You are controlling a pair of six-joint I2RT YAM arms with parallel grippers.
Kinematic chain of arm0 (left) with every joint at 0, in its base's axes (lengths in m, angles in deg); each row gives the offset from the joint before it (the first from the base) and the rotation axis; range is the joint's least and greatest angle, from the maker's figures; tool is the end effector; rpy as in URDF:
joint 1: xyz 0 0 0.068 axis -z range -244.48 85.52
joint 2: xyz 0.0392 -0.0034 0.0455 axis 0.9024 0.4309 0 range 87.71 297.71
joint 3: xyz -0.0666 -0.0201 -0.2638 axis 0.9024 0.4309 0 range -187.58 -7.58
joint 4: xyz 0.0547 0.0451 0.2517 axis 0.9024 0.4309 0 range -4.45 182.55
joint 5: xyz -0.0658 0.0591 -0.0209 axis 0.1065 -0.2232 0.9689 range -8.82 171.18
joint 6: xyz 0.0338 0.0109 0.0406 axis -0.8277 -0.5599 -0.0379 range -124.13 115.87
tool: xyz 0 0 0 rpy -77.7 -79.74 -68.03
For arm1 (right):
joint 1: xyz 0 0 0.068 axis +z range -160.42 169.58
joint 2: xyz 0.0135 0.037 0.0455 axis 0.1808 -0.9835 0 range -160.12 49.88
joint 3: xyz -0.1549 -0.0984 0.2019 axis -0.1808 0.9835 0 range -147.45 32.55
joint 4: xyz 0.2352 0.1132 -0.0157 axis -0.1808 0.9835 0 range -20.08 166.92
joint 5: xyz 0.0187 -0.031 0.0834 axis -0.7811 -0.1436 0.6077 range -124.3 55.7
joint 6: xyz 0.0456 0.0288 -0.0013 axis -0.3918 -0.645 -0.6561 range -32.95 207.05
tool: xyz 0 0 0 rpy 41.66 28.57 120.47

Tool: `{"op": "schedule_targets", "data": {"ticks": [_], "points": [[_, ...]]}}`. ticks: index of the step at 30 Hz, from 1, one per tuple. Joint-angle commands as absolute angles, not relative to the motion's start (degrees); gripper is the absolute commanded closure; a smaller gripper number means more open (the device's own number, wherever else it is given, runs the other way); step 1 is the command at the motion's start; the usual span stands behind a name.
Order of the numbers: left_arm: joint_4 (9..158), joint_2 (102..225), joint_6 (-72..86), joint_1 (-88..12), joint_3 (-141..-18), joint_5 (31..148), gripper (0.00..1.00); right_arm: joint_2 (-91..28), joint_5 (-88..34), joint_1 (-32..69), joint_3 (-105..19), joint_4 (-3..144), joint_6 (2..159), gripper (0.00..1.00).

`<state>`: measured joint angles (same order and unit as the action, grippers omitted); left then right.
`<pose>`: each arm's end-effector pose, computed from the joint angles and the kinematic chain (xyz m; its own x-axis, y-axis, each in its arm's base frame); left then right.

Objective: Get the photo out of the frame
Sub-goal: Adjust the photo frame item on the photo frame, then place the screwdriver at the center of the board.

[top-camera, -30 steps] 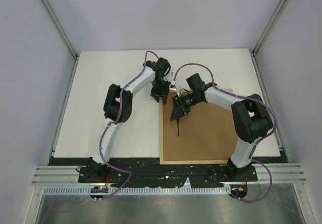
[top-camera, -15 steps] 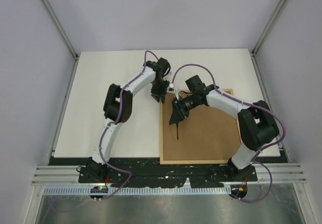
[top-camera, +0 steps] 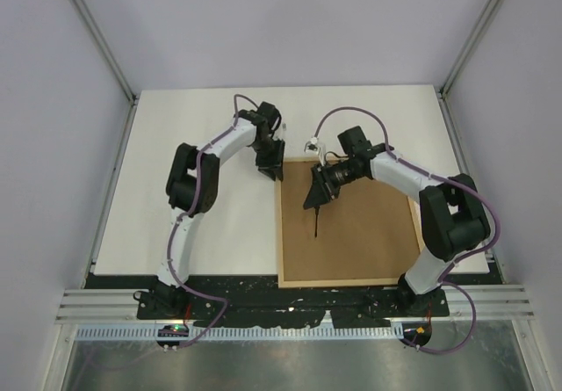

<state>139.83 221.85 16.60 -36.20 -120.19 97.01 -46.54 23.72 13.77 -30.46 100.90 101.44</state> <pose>0.4184 -0.2360 0.1639 -0.9807 0.1408 -0.1357 0.1791 0.9253 -0.3342 0.2860 0.1617 0.2073 -0.6599 -0.4406 -0.6086 -0.7384 0.2307 0.6336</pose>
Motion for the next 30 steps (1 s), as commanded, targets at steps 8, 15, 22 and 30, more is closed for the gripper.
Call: {"op": "schedule_targets", "data": {"ticks": [8, 15, 22, 30], "points": [[125.6, 214.5, 24.2, -44.4, -105.3, 113.2, 1.00, -46.7, 34.8, 6.5, -33.5, 98.0, 95.1, 0.92], [118.3, 208.1, 26.7, -47.7, -99.5, 116.7, 1.00, -47.3, 37.2, -0.6, -35.6, 96.1, 91.3, 0.92], [122.0, 207.5, 25.9, -48.7, -102.8, 117.6, 0.84, -44.5, 30.1, -6.5, -38.7, 97.4, 93.0, 0.92], [133.6, 210.7, 17.2, -46.6, -112.0, 108.5, 0.48, -43.4, 5.0, -13.0, -43.3, 101.2, 98.3, 0.92]]}}
